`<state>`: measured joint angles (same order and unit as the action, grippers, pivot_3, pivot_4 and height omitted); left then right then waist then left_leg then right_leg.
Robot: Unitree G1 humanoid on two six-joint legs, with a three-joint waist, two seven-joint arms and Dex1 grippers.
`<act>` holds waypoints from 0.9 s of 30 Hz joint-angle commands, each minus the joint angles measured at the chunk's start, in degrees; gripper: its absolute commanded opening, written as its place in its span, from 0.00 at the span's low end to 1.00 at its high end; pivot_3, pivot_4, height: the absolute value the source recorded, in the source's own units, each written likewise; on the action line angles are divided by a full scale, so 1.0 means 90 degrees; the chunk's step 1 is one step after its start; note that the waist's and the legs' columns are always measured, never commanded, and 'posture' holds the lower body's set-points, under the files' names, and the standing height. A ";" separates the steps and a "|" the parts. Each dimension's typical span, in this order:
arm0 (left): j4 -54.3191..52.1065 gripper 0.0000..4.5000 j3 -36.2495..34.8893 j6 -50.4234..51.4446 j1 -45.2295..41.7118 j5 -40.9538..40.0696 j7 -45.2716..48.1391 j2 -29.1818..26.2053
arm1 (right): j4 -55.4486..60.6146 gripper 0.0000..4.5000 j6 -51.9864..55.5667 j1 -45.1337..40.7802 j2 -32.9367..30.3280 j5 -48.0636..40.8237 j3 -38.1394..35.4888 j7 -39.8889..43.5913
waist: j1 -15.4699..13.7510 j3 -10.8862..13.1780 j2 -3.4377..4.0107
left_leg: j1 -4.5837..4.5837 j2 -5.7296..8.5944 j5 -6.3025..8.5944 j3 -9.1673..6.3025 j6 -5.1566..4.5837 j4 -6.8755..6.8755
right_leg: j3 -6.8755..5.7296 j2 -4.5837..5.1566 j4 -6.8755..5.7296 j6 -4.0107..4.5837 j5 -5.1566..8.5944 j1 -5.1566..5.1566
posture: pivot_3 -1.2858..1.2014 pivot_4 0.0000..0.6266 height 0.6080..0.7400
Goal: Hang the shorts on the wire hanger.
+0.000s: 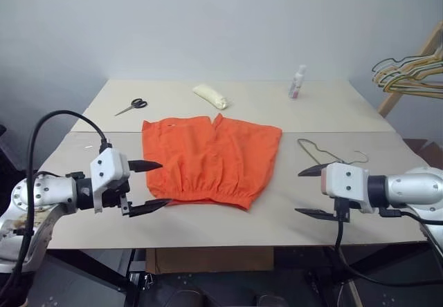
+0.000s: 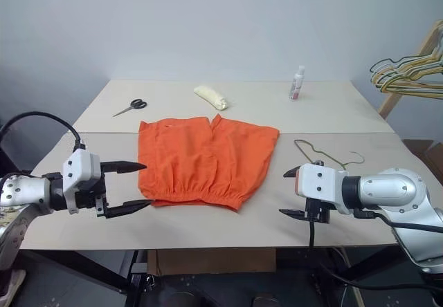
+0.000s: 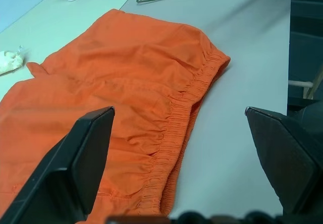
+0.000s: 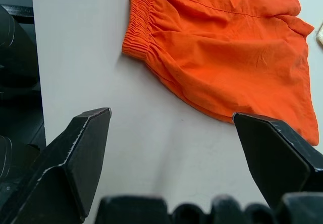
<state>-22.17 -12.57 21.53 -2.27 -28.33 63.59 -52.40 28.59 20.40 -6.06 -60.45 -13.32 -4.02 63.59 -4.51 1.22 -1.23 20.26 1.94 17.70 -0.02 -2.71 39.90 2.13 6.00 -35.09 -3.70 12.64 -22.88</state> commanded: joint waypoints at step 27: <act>0.1983 1.00 0.0856 -0.1351 -0.0352 0.2184 0.0177 -0.0928 | 0.0261 0.99 0.1544 -0.2248 0.2642 0.1391 0.3106 -0.1780 | -0.0043 0.0001 0.0001 | 0.0009 0.0004 -0.0003 0.0005 0.0005 -0.0004 | -0.0004 -0.0009 -0.0009 0.0006 0.0001 -0.0025 | 0.55 0.00 1.00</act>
<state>-5.60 -5.12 11.48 -4.10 -10.33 64.75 -59.18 30.89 32.76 -24.25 -37.99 -2.94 22.35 49.70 -4.90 1.24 -1.22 20.34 2.01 17.68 0.03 -2.66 39.86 2.10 5.92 -35.18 -3.64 12.66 -23.11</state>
